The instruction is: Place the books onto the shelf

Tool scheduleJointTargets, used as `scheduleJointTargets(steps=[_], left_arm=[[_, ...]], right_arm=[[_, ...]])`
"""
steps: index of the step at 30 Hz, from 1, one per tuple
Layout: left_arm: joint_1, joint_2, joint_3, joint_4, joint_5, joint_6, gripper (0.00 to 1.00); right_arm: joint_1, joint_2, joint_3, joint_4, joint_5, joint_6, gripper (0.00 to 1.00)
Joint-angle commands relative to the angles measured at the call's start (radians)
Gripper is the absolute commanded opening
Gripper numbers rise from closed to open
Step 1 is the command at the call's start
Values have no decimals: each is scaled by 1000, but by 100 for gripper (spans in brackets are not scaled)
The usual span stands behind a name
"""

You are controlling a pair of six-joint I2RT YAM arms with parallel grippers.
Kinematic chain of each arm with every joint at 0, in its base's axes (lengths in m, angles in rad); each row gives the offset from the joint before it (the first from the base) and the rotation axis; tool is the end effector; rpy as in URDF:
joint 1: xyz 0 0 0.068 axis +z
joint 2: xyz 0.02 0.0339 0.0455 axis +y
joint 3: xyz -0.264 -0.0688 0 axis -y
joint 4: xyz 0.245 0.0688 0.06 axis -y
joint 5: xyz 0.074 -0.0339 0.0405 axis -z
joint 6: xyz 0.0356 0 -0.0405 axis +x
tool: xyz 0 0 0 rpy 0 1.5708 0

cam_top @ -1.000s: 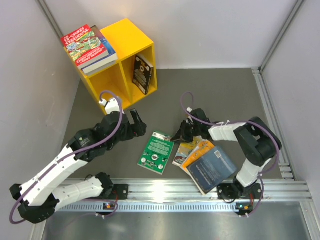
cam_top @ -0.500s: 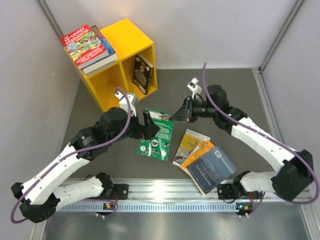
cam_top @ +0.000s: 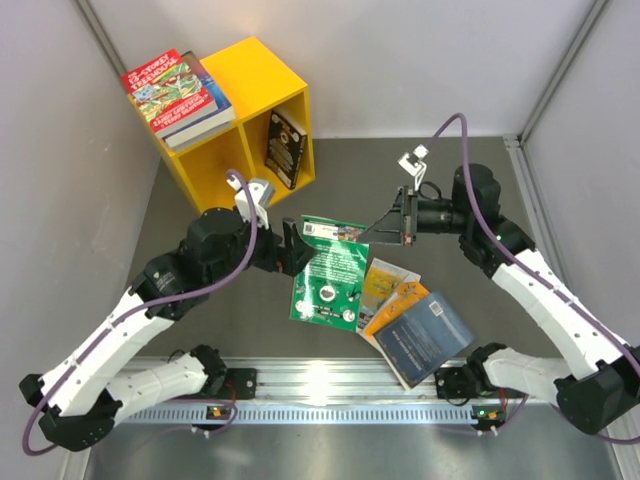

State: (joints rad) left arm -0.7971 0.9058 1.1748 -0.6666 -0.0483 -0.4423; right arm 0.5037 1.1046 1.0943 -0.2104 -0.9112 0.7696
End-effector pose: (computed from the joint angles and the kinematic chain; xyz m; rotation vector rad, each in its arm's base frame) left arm 0.1259 -0.1264 0.4018 0.3290 2.0211 -0.7501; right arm 0.1970 0.1407 0.3858 -0.4898 1.9942 1.6629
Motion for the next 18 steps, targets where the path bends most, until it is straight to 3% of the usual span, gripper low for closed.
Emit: scheduleJointTargets(steps=[1, 4, 8, 15, 18], left_arm=[[10, -25, 32, 10, 44, 19, 98], [9, -22, 45, 36, 206, -22, 98], [9, -18, 19, 64, 289, -56, 98], [9, 11, -82, 235, 461, -162, 86], [10, 41, -75, 220, 417, -141, 86]], right_arm=[[-54, -64, -11, 147, -91, 88, 0], [-120, -75, -75, 242, -116, 163, 0], [-188, -66, -181, 662, -158, 458, 0], [-195, -54, -229, 787, -147, 543, 0], [-206, -49, -266, 897, -140, 644, 0]])
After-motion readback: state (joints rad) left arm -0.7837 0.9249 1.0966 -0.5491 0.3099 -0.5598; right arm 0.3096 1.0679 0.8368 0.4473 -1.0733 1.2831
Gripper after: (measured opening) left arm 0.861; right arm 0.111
